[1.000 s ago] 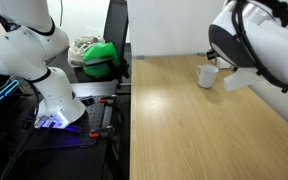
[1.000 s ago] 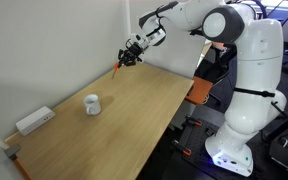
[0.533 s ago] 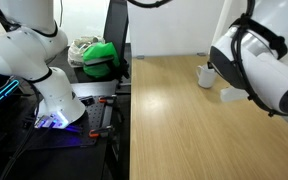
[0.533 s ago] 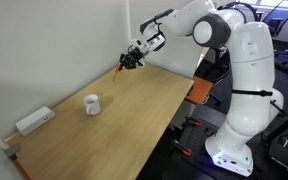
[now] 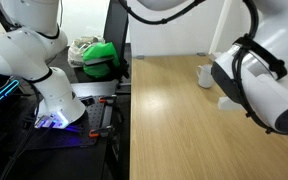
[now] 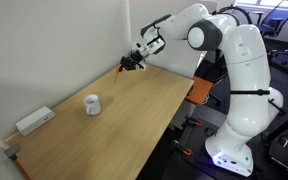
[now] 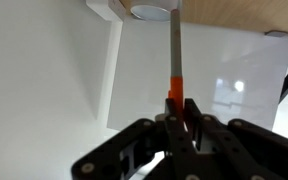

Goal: Pick the marker from the cup and put it on the table

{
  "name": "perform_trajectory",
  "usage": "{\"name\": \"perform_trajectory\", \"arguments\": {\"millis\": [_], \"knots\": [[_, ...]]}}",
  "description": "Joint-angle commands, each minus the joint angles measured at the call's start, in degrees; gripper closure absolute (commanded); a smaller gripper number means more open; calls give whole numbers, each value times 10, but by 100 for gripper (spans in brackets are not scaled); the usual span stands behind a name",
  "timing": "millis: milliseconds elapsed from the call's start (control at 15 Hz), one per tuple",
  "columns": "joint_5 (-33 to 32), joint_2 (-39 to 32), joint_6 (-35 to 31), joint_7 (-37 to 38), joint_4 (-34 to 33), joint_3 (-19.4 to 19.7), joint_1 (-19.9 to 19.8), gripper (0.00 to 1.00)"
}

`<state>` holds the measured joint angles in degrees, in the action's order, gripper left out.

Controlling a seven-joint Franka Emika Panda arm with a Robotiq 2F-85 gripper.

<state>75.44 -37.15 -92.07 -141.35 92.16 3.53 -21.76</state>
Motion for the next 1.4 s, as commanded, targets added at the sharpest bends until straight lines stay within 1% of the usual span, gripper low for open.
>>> {"name": "perform_trajectory", "arguments": {"millis": [0,333,667,733,800,867,1000,1133,1267,1333], "knots": [[15,-28,9,45,-30,18,8,97],[10,-56,-2,89,-46,25,9,97],[8,-80,-5,113,-63,28,8,97],[6,-84,-3,116,-65,27,8,92],[4,-85,-3,118,-66,28,9,62],[5,-85,-4,118,-65,27,9,61],[3,-78,-10,124,-59,29,13,48],[1,-68,-16,129,-51,31,17,31],[-3,-51,-30,131,-37,33,26,18],[-5,-45,-35,129,-33,34,30,9]]}}
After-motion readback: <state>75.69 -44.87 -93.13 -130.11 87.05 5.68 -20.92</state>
